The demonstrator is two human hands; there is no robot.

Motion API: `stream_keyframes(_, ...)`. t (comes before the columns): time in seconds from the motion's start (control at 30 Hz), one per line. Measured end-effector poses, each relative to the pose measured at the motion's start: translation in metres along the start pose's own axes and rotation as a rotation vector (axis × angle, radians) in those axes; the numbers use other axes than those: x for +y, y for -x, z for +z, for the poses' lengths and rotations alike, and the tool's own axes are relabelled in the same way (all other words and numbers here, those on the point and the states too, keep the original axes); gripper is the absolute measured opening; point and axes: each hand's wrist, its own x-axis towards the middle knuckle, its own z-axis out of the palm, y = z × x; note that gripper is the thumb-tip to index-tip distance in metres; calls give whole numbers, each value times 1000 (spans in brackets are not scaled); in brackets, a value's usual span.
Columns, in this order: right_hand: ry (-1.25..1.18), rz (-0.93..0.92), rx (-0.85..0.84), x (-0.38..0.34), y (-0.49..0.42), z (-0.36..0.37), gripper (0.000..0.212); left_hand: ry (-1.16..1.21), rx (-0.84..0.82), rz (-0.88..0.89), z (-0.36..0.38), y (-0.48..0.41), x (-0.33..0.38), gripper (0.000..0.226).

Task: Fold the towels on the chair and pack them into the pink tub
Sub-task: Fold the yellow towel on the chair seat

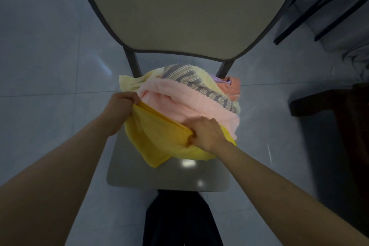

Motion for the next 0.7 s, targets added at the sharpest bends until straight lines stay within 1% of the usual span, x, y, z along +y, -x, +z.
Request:
stream_keyframes(0.07,-28,126,48,7,6,2,31,-27,124,32,-3,0,-4,45)
stream_keyframes(0.1,-46,163,94,9,8,2,34,-62,169,51,-4,2,-6,41)
stream_keyframes(0.17,-53,216,152,10,10,0,31,-113,237,116,-9,2,-11,36)
stream_keyframes(0.23,-40,258,93,13,12,-3,23,-115,308,179,-18,2,-16,37)
stream_keyframes(0.3,-140,314,96,20,16,-7,17,-59,357,198,-30,3,-14,38)
stream_keyframes(0.33,-249,321,169,23,19,-11,14,-13,379,206,-36,4,-9,37)
stream_keyframes(0.37,-370,304,278,25,23,-18,10,35,386,227,-42,7,-4,37)
stream_keyframes(0.43,-589,214,495,19,30,-39,3,89,399,265,-51,11,6,35)
stream_keyframes(0.47,-701,176,551,16,31,-50,3,75,410,291,-53,11,7,33)
stream_keyframes(0.5,-810,166,559,11,32,-59,5,-23,435,340,-57,10,8,31)
stream_keyframes(0.53,-912,182,527,6,33,-65,6,-204,470,386,-57,10,6,30)
stream_keyframes(0.6,-1037,250,420,-2,32,-67,9,-588,537,445,-44,16,2,27)
stream_keyframes(0.63,-1078,282,387,-7,32,-64,12,-631,521,472,-29,24,1,24)
stream_keyframes(0.67,-1127,301,376,-13,31,-60,15,-549,412,481,-10,34,0,19)
stream_keyframes(0.7,-1181,319,370,-20,30,-54,16,-389,232,451,10,45,0,12)
